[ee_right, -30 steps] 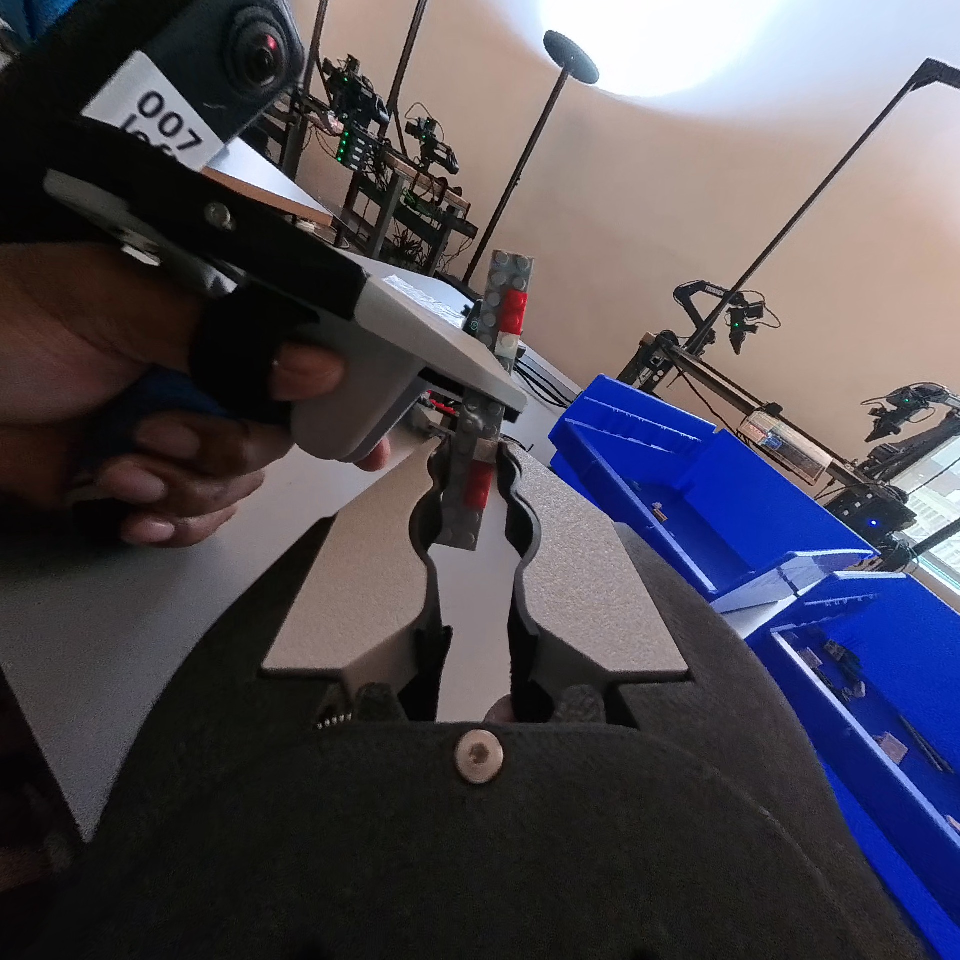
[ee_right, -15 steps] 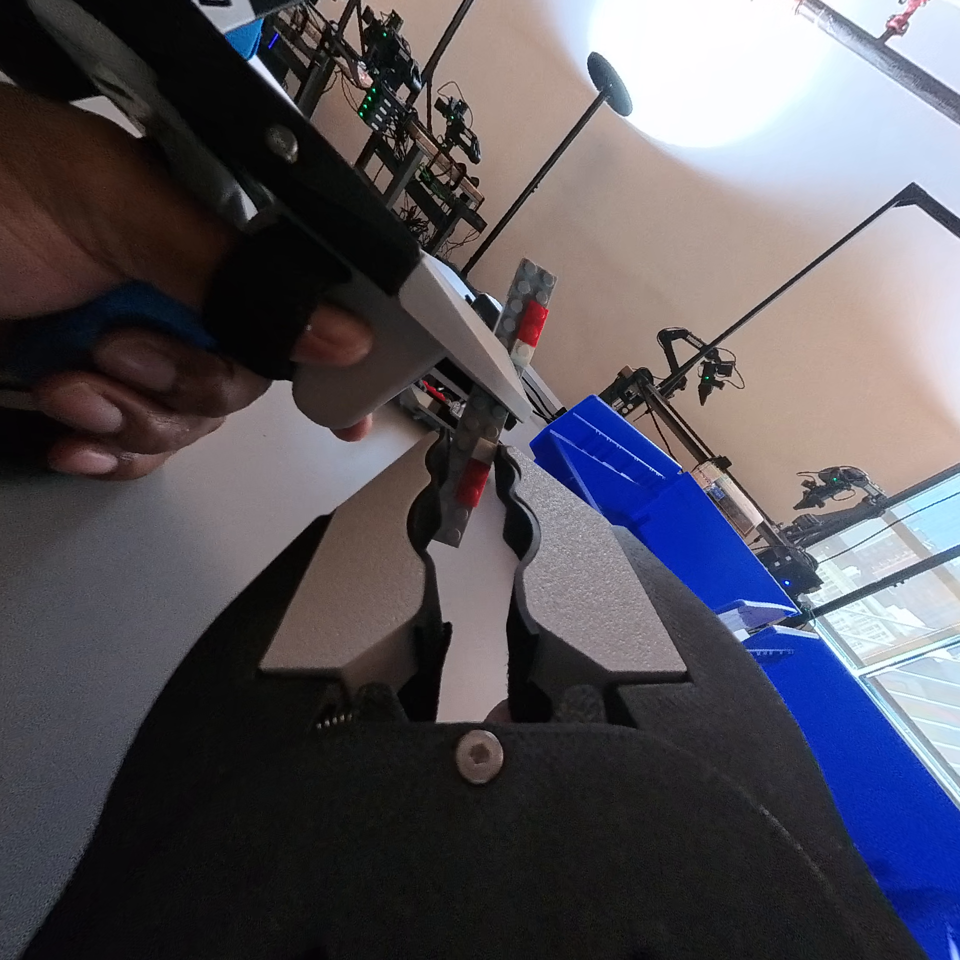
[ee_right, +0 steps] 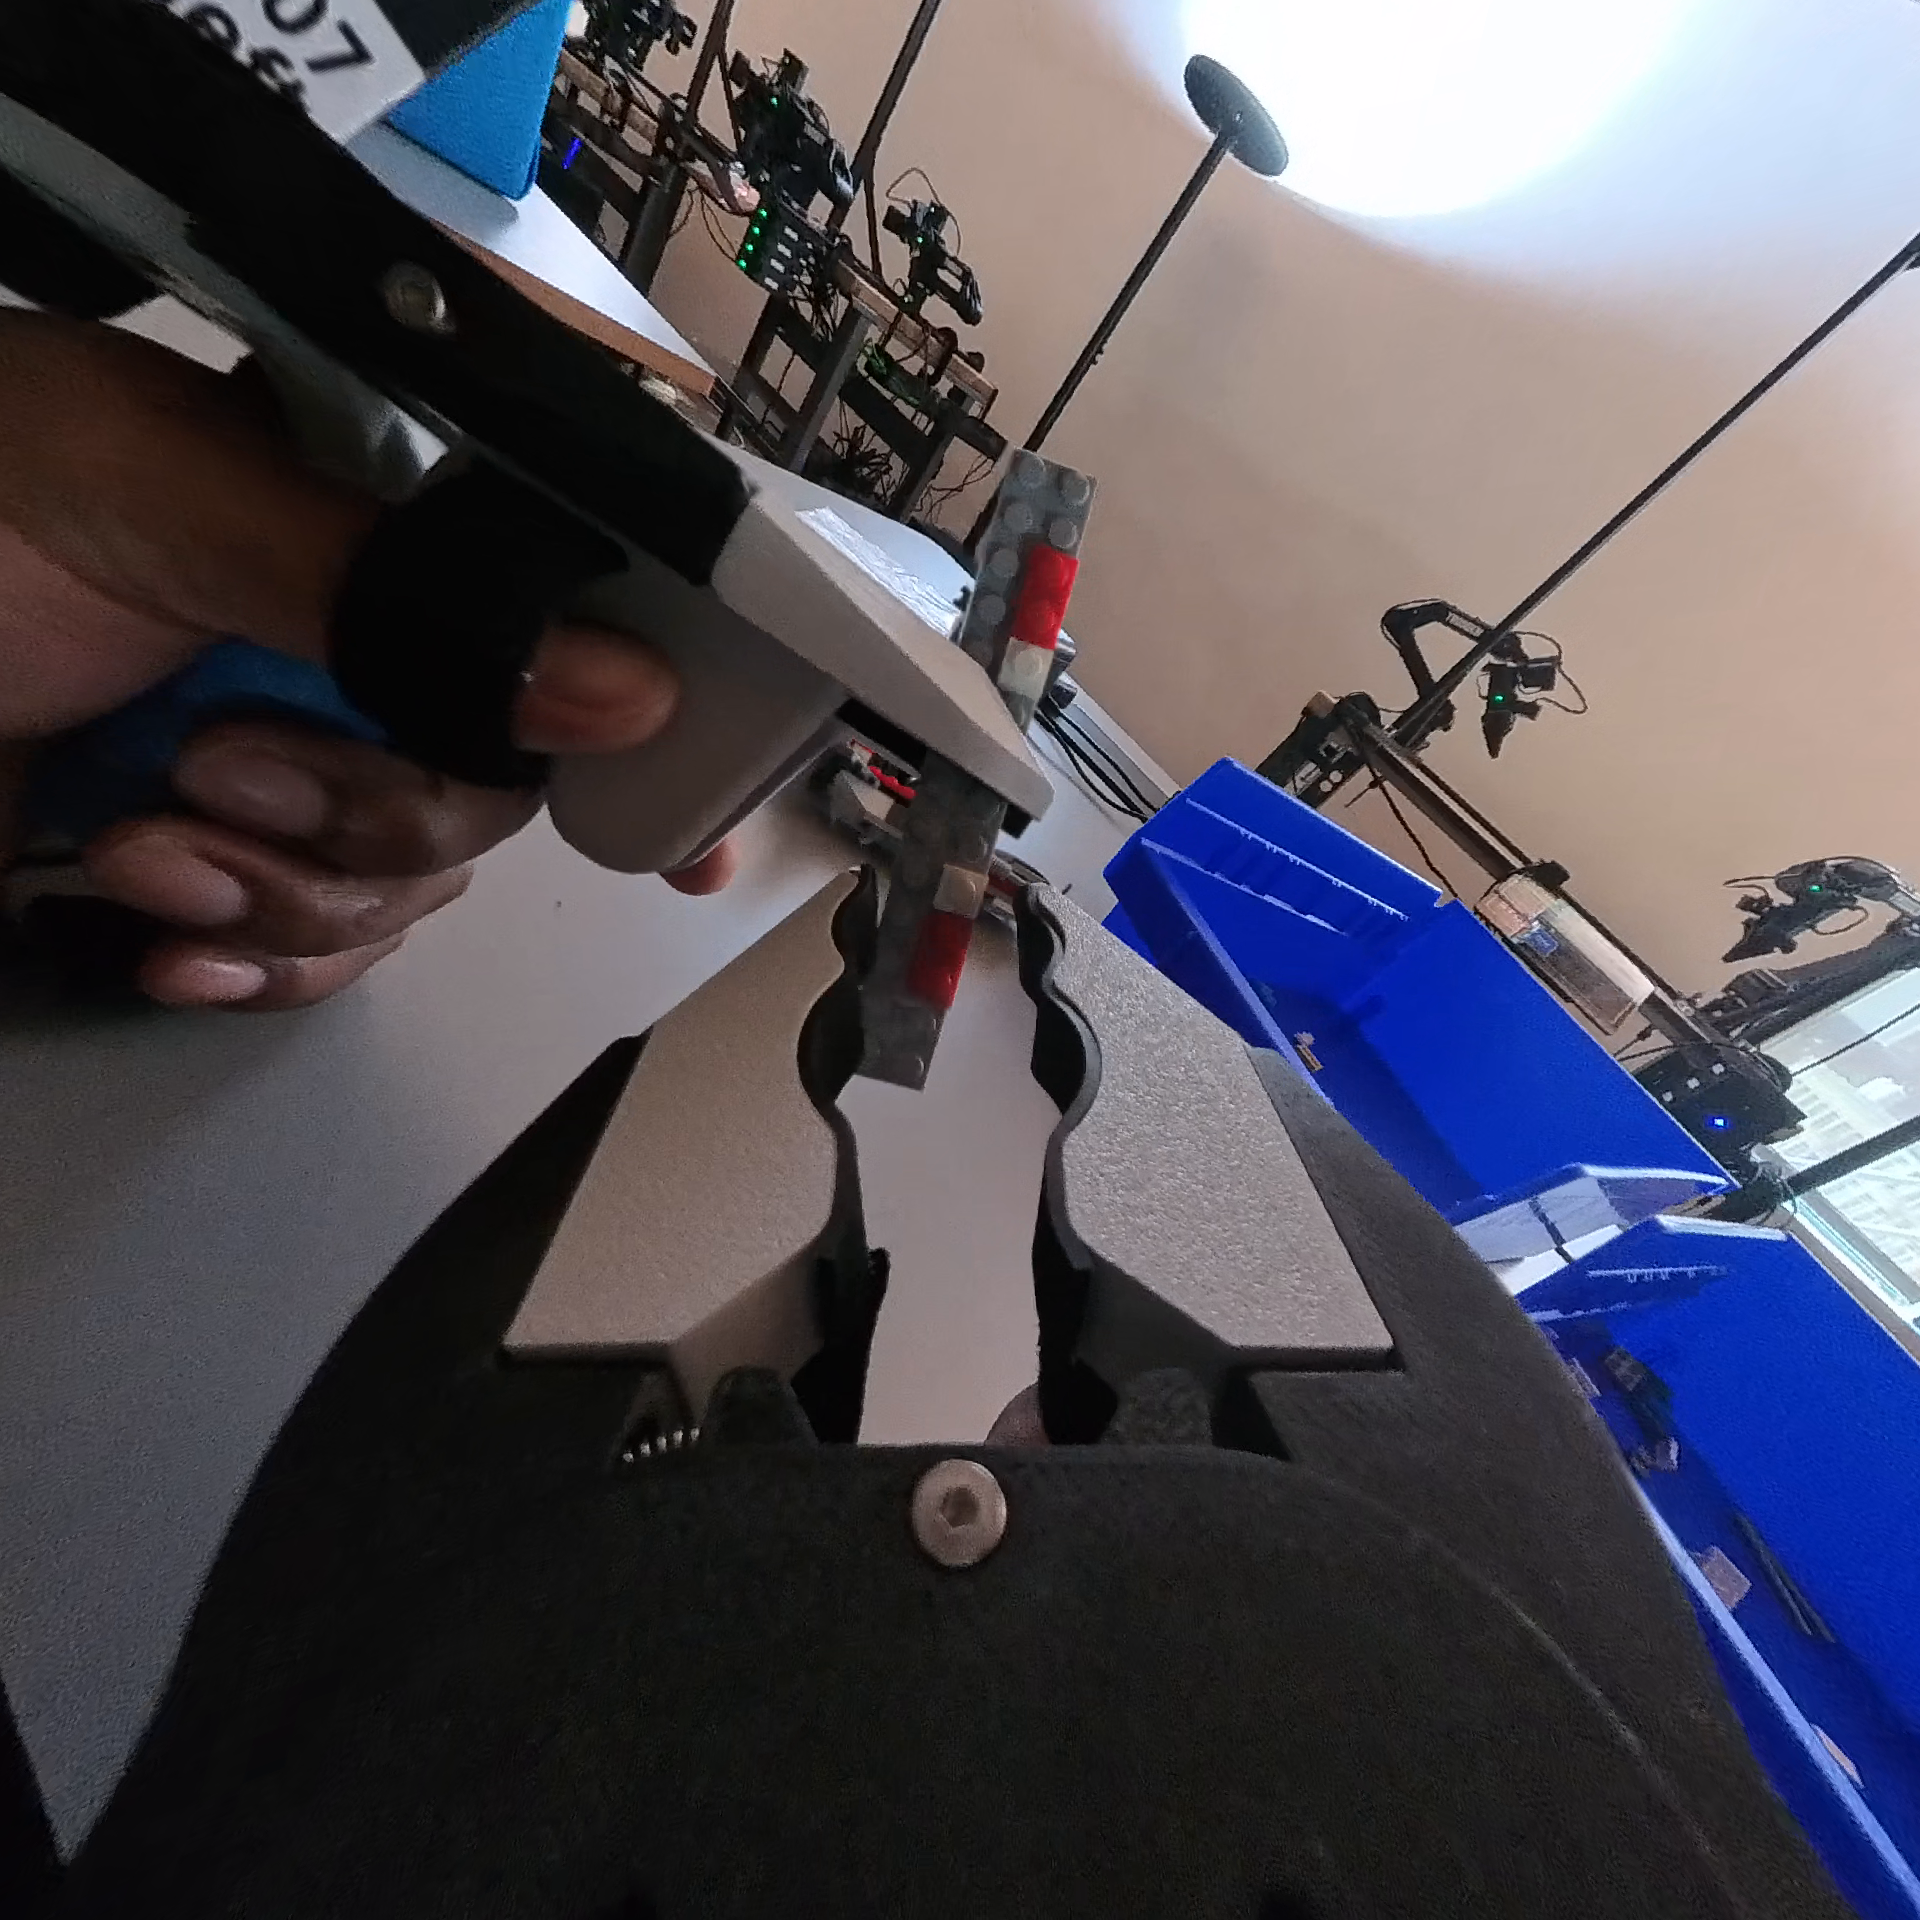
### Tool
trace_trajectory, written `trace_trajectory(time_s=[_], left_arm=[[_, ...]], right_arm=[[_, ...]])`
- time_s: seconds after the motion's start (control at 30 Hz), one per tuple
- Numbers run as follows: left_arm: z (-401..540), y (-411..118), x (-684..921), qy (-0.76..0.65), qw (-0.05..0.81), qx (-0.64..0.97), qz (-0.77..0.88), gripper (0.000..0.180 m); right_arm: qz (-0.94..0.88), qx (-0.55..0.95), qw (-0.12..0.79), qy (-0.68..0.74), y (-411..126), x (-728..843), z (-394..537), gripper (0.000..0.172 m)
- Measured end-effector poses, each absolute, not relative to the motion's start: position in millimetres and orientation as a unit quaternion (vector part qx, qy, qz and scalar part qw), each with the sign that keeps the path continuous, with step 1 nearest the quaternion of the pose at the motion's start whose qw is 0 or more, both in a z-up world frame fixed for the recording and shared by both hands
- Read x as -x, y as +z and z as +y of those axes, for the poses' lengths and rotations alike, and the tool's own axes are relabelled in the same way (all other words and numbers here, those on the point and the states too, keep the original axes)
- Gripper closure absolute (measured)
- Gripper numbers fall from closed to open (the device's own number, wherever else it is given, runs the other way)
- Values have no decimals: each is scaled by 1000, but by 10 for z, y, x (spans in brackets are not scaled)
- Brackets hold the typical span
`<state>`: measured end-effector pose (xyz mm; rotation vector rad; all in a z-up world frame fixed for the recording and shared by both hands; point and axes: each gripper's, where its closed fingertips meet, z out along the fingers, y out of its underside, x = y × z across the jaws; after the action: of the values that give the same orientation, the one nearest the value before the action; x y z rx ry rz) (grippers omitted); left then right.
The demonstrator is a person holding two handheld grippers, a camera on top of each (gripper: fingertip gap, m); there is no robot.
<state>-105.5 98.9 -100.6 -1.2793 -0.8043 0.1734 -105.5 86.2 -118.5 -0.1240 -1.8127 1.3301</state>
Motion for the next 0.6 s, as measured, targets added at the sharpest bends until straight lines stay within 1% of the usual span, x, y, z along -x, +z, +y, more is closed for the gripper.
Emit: trace_trajectory(time_s=[0.13, 0.4, 0.6], left_arm=[[1048, -1025, 1031, 91, 713, 598, -354, 175], [1032, -1030, 1048, 103, 709, 598, -359, 175], [1009, -1047, 1077, 106, 705, 595, -370, 174]], right_arm=[[-730, 42, 442, 519, -1210, 1057, 845, 151], [-731, 38, 466, 497, -1215, 1081, 844, 152], [-724, 28, 513, 460, -1207, 1106, 850, 153]])
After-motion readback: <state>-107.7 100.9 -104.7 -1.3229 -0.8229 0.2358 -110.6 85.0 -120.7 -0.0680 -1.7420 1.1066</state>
